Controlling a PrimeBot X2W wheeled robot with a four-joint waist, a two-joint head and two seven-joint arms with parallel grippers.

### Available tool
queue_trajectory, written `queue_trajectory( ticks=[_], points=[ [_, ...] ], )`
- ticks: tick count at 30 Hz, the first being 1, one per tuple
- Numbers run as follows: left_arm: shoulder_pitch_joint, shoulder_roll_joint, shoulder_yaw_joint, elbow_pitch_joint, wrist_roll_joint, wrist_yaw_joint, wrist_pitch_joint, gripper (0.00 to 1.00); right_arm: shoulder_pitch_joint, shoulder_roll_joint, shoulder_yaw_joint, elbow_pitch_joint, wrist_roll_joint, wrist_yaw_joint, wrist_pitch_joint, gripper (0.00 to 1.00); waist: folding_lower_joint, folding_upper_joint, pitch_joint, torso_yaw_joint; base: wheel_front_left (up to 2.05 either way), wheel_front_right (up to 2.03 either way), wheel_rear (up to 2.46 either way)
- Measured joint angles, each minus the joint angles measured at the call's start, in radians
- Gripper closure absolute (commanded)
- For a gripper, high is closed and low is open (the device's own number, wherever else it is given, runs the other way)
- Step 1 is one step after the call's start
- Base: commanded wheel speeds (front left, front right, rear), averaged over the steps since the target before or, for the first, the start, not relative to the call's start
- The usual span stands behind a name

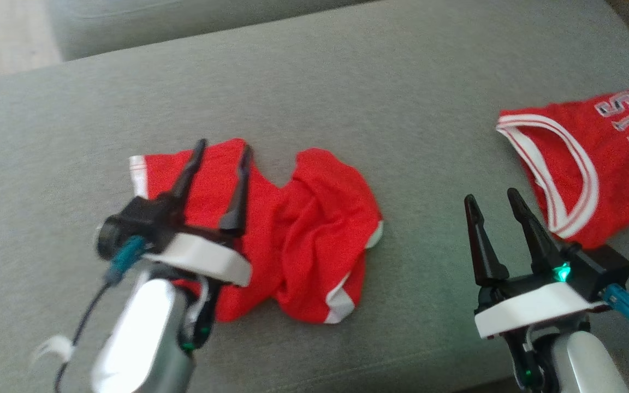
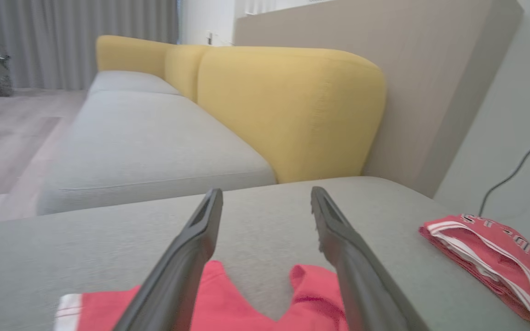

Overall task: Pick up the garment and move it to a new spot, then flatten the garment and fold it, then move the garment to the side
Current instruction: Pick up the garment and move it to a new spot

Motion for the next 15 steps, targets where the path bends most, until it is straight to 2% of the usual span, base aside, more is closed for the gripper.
queue_trajectory(
  ticks=[8,15],
  points=[
    [0.126,0.076,0.119,-0.078,-0.018,0.024,-0.001,0.0,0.004,0.0,-0.005,-0.012,-0.013,0.0,0.024,0.0,0.0,0.0,-0.05,0.123,0.0,0.0,0.0],
    [0.249,0.13,0.184,-0.12,-0.068,0.013,-0.001,0.0,0.022,-0.001,-0.007,-0.016,-0.021,0.0,0.051,0.0,0.0,0.0,-0.102,0.18,0.0,0.0,0.0]
  ],
)
